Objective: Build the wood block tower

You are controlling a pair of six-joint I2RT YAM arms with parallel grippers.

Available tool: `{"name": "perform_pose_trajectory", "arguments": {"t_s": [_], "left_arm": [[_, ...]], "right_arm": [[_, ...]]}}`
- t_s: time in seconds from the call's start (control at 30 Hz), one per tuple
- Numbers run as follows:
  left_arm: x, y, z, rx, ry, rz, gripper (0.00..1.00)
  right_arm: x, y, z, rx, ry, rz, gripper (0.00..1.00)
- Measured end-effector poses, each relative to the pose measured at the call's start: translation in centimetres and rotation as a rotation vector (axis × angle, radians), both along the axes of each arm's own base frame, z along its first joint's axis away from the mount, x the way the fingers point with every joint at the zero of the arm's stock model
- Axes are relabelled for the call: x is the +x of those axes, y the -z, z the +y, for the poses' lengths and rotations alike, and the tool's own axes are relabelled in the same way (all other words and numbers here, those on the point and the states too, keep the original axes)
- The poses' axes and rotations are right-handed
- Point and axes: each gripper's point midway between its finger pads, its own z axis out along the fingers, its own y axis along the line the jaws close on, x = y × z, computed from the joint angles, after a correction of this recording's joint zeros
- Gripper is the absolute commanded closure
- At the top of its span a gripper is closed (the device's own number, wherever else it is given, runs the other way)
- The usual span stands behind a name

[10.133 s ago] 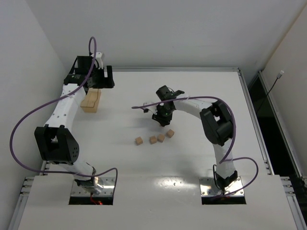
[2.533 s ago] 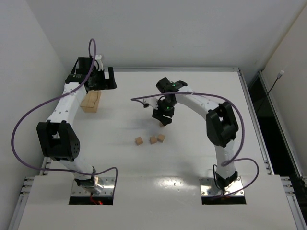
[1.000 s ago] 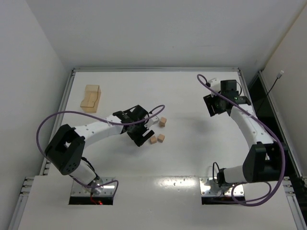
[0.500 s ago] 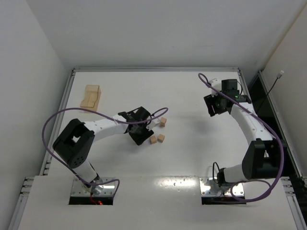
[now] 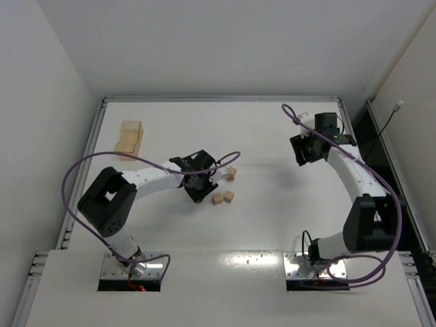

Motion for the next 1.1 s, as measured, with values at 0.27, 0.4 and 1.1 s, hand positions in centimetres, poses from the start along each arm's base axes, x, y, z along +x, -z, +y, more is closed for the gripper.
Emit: {"name": "perform_pose_trajectory", "arguments": {"t_s": [0.27, 0.4, 1.1], "left_arm": [[3.0, -5.3, -2.0, -0.054, -0.079, -0.059, 1.0], [6.5, -11.1, -3.7, -0.113, -0.188, -0.162, 1.0], [9.2, -10.7, -7.3, -0.082, -0.462, -0.025, 1.0]], "right_arm": [[0.0, 0.0, 0.3, 0.015, -0.01, 0.001, 0.46], [-0.1, 0.1, 0.4, 0.018, -0.012, 0.007, 0.46], [-0.1, 0.5, 0.4, 0.018, -0.012, 0.028, 0.46]]}}
